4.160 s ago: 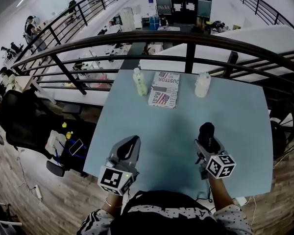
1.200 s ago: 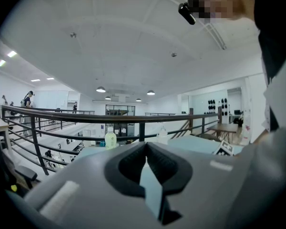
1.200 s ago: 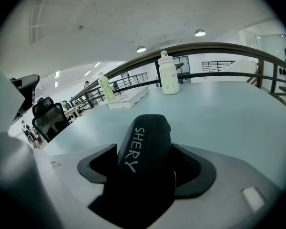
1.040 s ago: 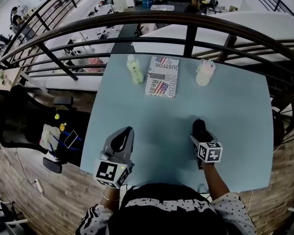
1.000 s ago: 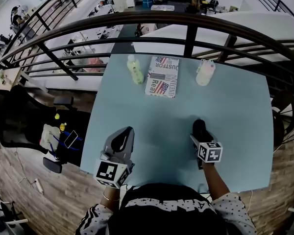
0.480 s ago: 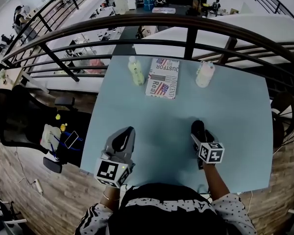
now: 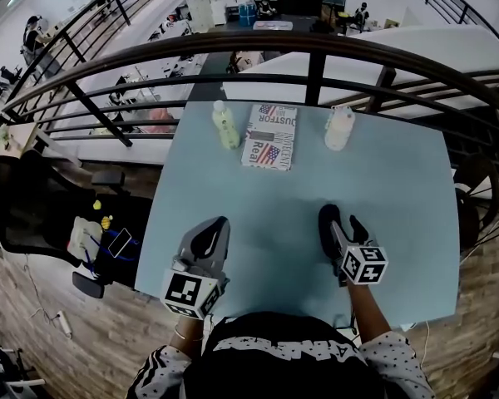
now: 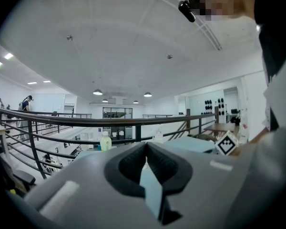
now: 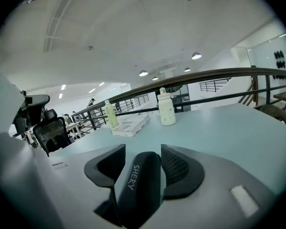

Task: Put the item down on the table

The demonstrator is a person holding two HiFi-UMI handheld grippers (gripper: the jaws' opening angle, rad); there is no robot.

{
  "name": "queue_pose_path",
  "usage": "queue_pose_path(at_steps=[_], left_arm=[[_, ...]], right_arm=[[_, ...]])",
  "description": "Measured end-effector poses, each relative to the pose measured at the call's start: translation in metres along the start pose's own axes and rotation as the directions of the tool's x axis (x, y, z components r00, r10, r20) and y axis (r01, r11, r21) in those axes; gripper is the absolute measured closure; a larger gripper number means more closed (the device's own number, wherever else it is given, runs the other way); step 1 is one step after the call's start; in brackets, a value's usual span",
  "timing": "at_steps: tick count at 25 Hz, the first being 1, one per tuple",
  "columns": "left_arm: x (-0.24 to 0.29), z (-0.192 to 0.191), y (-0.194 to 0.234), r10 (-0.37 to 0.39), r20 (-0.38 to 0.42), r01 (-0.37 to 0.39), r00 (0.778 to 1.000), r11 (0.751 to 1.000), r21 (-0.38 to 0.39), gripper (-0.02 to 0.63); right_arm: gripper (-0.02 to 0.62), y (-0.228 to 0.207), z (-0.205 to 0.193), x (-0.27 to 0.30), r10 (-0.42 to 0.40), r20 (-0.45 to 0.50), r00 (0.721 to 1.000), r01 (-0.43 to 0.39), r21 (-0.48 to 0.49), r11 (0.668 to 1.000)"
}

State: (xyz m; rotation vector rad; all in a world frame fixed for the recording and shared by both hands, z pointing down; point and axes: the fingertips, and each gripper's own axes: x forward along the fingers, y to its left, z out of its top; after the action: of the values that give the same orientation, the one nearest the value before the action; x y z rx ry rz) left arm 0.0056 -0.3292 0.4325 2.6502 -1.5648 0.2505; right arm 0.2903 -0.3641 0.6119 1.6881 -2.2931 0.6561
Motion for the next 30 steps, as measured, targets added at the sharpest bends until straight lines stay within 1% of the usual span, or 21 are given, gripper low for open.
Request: queue_pose_path(at_steps=[1, 3, 7, 10, 12, 13, 19, 25, 27, 30], left_arm=[[0.0, 0.0, -0.002, -0.002, 0.002, 0.002, 1.0, 1.0, 0.001, 0.606], [-0.001, 0.001, -0.005, -0.006, 0.004, 0.006, 1.0, 1.0, 0.006, 0.606], [-0.005, 0.003, -0.013, -0.013, 0.006, 0.013, 1.0, 1.0, 0.015, 0.606], [-0.009, 0.004, -0.018, -0.015, 0.005, 0.015, 1.0, 1.0, 0.019, 0.606], [-0.012, 0.004, -0.021, -0.015, 0.007, 0.015, 1.0, 1.0, 0.021, 0.606], [-0.013, 0.003, -0.023, -0.015, 0.006, 0.015, 1.0, 1.0, 0.021, 0.606], [-0.019, 0.001, -0.036, -0.023, 0.007, 0.023, 1.0, 1.0, 0.021, 0.606], [-0.024, 0.002, -0.046, -0.033, 0.022, 0.032, 0.999, 0.999, 0.029, 0.606], [-0.025, 0.003, -0.05, -0.037, 0.03, 0.036, 0.999, 0.999, 0.031, 0.606], [-0.027, 0.002, -0.055, -0.039, 0.031, 0.038, 0.999, 0.999, 0.029, 0.606]], right_arm=[[0.369, 0.001, 0.005, -0.003, 0.005, 0.02, 1.0, -0.005, 0.003, 1.0], [0.429, 0.003, 0.014, -0.01, 0.021, 0.067, 0.998, -0.022, 0.026, 0.999], [0.482, 0.009, 0.032, -0.029, 0.04, 0.152, 0.988, -0.051, 0.07, 0.996], [0.53, 0.013, 0.048, -0.045, 0.048, 0.214, 0.976, -0.068, 0.09, 0.994], [0.585, 0.017, 0.059, -0.056, 0.067, 0.257, 0.964, -0.095, 0.099, 0.99], [0.597, 0.019, 0.064, -0.061, 0.081, 0.275, 0.958, -0.112, 0.1, 0.989], [0.597, 0.035, 0.088, -0.092, 0.147, 0.336, 0.93, -0.174, 0.053, 0.983], [0.597, 0.05, 0.107, -0.12, 0.199, 0.404, 0.893, -0.235, 0.04, 0.971], [0.597, 0.052, 0.109, -0.125, 0.205, 0.409, 0.889, -0.239, 0.031, 0.971], [0.597, 0.054, 0.105, -0.13, 0.215, 0.397, 0.892, -0.239, 0.011, 0.971]])
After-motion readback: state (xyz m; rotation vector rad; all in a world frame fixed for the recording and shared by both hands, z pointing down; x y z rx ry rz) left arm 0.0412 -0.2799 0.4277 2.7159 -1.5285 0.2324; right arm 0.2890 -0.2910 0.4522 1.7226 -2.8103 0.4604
